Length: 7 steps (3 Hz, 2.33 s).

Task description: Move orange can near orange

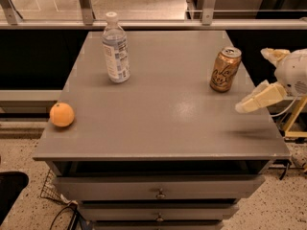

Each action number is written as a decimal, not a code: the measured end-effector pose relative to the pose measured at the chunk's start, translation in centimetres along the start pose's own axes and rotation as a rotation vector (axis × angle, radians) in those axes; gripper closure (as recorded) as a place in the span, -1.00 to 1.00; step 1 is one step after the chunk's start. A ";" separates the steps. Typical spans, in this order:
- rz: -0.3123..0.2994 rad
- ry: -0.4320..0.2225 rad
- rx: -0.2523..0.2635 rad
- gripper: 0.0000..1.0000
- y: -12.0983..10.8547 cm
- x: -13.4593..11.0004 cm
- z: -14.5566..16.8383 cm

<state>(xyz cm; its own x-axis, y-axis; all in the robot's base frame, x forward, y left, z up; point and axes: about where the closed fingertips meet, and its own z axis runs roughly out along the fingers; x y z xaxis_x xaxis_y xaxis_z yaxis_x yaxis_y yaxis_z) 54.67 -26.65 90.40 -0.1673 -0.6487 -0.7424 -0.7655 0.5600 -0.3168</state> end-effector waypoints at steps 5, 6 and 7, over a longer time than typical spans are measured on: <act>0.205 -0.274 0.021 -1.00 -1.4 -1.4 5.3; 0.225 -0.344 0.012 -1.00 -1.6 -2.0 5.8; 0.218 -0.413 0.003 -1.00 -2.8 -2.2 6.5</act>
Offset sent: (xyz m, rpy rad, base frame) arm 0.0239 -0.0124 -0.0043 0.0988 -0.0669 -0.0479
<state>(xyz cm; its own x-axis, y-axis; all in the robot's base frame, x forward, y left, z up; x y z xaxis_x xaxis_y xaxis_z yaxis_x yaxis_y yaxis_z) 61.27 -23.40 89.11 -0.0627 -0.2566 -0.9645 -0.7383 0.6621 -0.1282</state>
